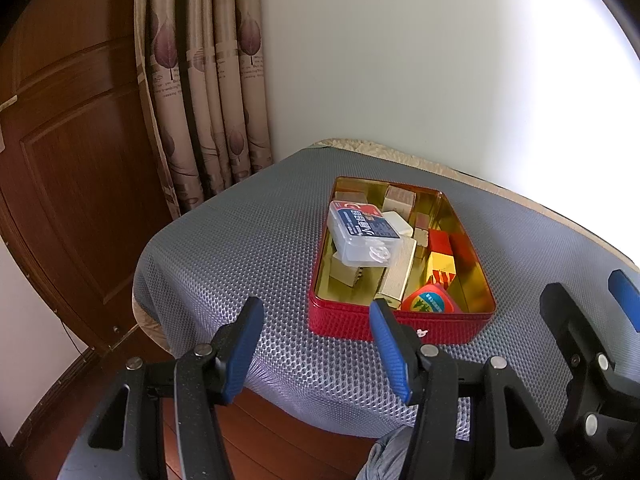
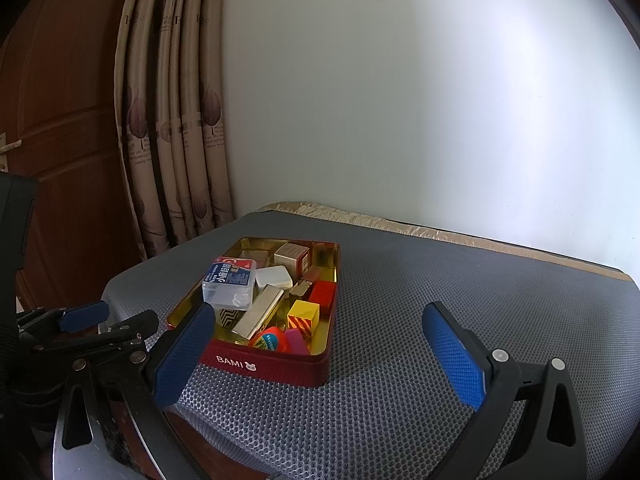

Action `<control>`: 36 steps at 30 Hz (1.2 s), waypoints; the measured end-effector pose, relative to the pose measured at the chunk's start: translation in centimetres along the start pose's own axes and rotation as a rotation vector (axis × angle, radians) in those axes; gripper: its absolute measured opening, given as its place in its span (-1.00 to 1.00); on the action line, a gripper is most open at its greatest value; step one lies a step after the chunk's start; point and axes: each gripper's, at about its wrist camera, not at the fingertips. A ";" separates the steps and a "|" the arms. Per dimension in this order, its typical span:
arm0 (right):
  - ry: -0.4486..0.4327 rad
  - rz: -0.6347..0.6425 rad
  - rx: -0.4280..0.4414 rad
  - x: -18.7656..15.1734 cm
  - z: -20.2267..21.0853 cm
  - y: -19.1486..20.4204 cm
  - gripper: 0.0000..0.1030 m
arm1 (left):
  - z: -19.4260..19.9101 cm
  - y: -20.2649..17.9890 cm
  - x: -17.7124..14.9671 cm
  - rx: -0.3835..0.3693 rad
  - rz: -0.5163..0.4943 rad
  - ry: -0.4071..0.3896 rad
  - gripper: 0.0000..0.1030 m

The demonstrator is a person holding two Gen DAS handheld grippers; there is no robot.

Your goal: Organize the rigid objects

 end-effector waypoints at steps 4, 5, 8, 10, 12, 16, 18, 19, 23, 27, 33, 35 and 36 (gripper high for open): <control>0.002 -0.001 0.000 0.0 0.0 0.0 1.00 | -0.1 0.0 0.0 -0.001 -0.003 0.005 0.09; 0.002 -0.001 0.000 0.0 0.0 0.0 1.00 | -0.1 0.0 0.0 -0.001 -0.002 0.004 0.09; 0.002 0.001 0.001 -0.1 0.0 0.0 1.00 | -0.1 0.0 0.0 -0.002 -0.005 0.005 0.09; 0.002 0.002 -0.001 -0.1 0.0 0.0 1.00 | -0.1 -0.1 0.0 0.000 -0.007 0.005 0.10; 0.002 0.003 0.000 -0.1 0.0 -0.1 1.00 | -0.1 0.0 0.0 0.000 -0.007 0.005 0.09; 0.007 0.005 0.004 -0.1 -0.1 -0.4 1.00 | -0.2 -0.1 -0.1 -0.001 -0.009 0.008 0.10; 0.006 0.004 0.007 -0.1 -0.1 -0.4 1.00 | -0.2 -0.1 -0.1 -0.001 -0.009 0.009 0.10; 0.006 0.004 0.008 -0.1 -0.1 -0.4 1.00 | -0.2 -0.1 -0.1 -0.001 -0.010 0.009 0.09; 0.007 0.005 0.009 -0.1 -0.2 -0.5 1.00 | -0.3 -0.1 -0.1 -0.001 -0.009 0.014 0.10; 0.009 0.006 0.011 -0.2 -0.3 -0.6 1.00 | -0.3 -0.1 -0.1 -0.004 -0.011 0.017 0.10; 0.010 0.004 0.013 -0.2 -0.4 -0.8 1.00 | -0.3 0.0 0.0 -0.002 -0.014 0.025 0.29; 0.011 0.005 0.014 -0.2 -0.5 -0.9 1.00 | -0.3 0.0 -0.1 0.004 -0.018 0.022 0.36; 0.011 0.005 0.015 -0.2 -0.5 -0.9 1.00 | -0.3 0.0 -0.1 0.007 -0.018 0.020 0.40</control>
Point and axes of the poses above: each gripper's, at about its wrist camera, not at the fingertips, and z roughly against the way its jaws point, y to its left, x to its top, and after that the axes turned 7 degrees about -x, right-handed
